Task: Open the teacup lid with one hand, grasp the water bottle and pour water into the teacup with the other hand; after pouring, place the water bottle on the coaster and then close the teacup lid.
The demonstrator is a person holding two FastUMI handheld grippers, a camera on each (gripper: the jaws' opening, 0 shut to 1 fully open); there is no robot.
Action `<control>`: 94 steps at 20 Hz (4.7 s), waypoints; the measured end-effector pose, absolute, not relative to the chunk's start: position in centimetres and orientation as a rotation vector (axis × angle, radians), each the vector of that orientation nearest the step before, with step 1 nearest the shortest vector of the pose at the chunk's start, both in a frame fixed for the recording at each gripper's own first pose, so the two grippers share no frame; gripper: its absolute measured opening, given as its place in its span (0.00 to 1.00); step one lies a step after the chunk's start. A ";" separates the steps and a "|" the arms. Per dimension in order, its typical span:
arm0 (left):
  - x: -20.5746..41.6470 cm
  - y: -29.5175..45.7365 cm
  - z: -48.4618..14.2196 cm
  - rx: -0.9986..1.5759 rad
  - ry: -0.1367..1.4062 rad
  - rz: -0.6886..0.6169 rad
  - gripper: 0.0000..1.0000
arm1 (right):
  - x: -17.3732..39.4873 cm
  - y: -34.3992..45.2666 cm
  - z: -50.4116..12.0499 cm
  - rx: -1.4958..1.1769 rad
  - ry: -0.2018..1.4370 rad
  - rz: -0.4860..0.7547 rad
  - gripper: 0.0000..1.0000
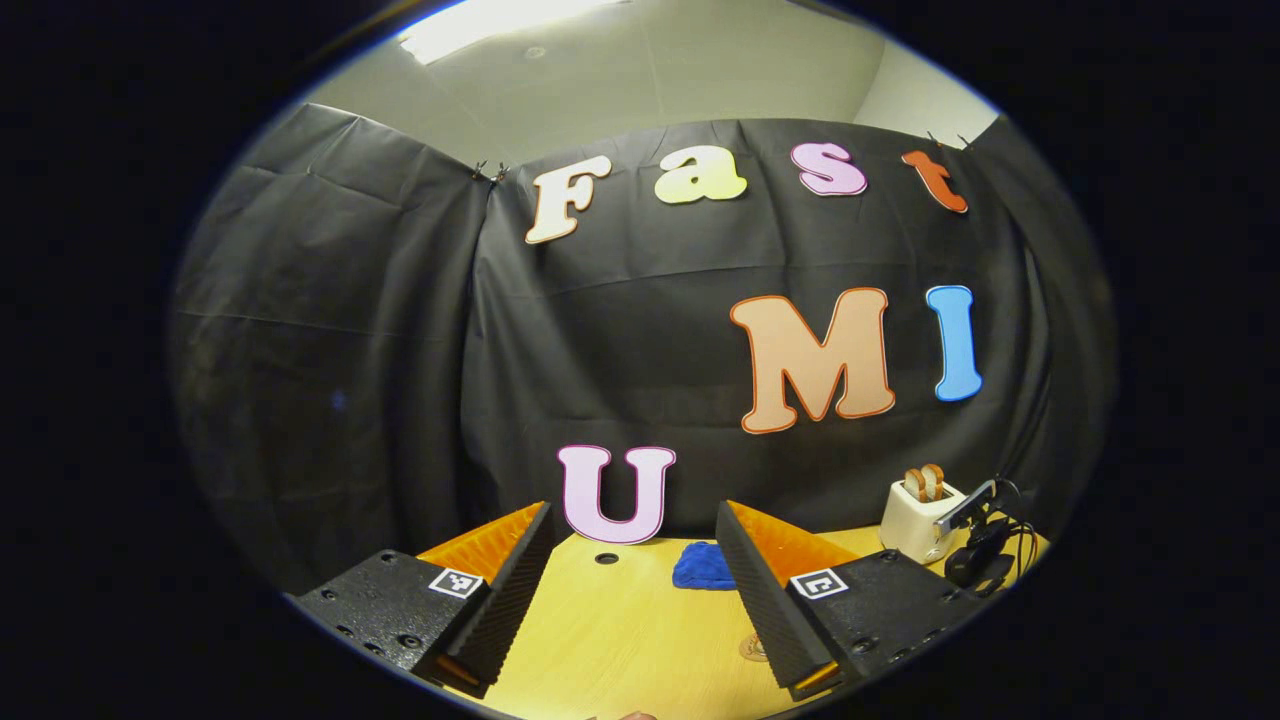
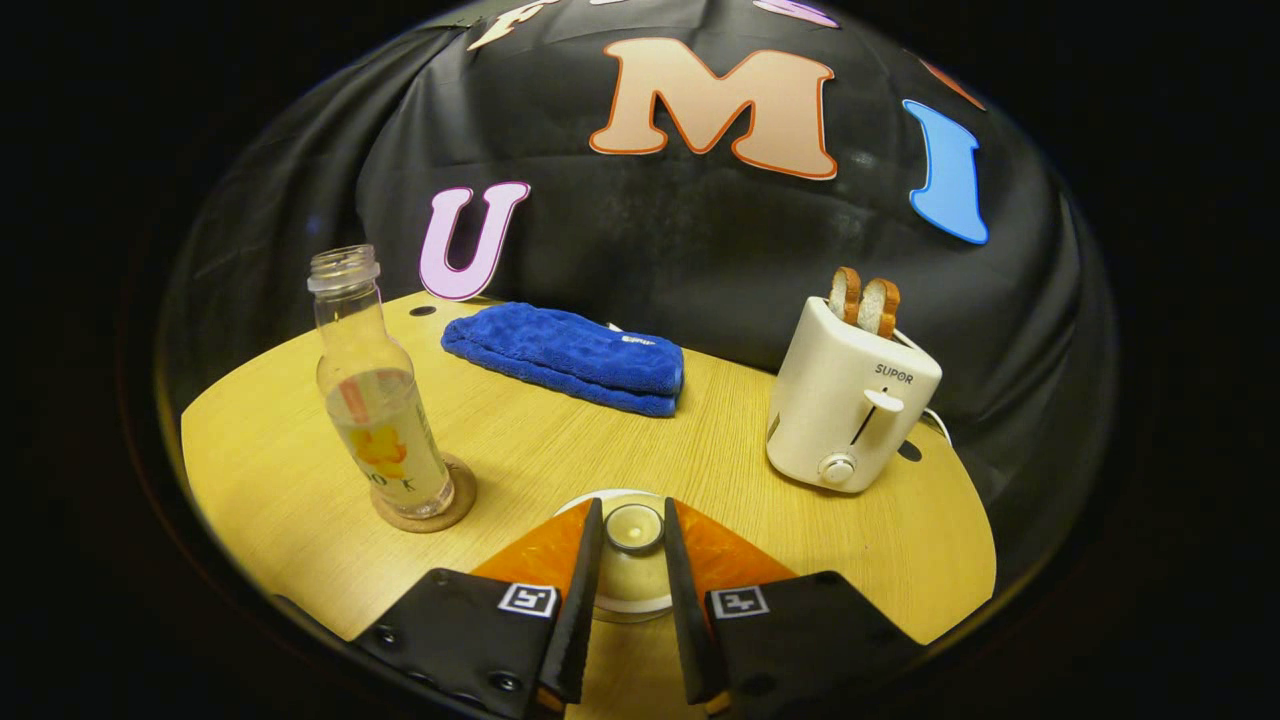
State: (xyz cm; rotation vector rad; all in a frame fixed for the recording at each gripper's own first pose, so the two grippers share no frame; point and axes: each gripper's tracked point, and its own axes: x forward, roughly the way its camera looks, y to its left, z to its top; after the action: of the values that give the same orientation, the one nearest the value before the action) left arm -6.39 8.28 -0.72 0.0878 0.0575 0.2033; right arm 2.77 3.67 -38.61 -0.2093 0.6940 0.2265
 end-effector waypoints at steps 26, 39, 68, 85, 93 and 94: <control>-1.8 -2.1 -19.2 0.019 0.218 -0.183 0.98 | 0.6 -0.8 -20.5 -0.072 0.551 0.090 0.26; 0.5 -5.2 -30.5 0.001 0.391 -0.249 0.98 | -4.1 -5.3 -18.3 -0.066 0.583 -0.044 0.25; 5.0 -6.5 -29.3 0.600 0.375 -0.382 0.71 | -6.4 -9.9 -20.8 0.011 0.602 -0.070 0.26; 5.2 -7.9 -30.9 1.294 0.368 -0.542 0.71 | -9.4 -12.9 -24.1 0.078 0.652 -0.074 0.25; 4.8 -8.3 -32.6 1.550 0.427 -0.605 0.71 | -10.2 -14.7 -24.8 0.094 0.663 -0.081 0.25; 5.0 -8.2 -32.7 1.600 0.436 -0.610 0.72 | -10.3 -14.9 -25.0 0.097 0.667 -0.081 0.26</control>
State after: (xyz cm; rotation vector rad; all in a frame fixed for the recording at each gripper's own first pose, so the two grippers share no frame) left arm 4.99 -8.22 -32.70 1.6000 0.4363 -0.6099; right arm -10.29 -14.86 -25.00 0.0968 0.6666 -0.0811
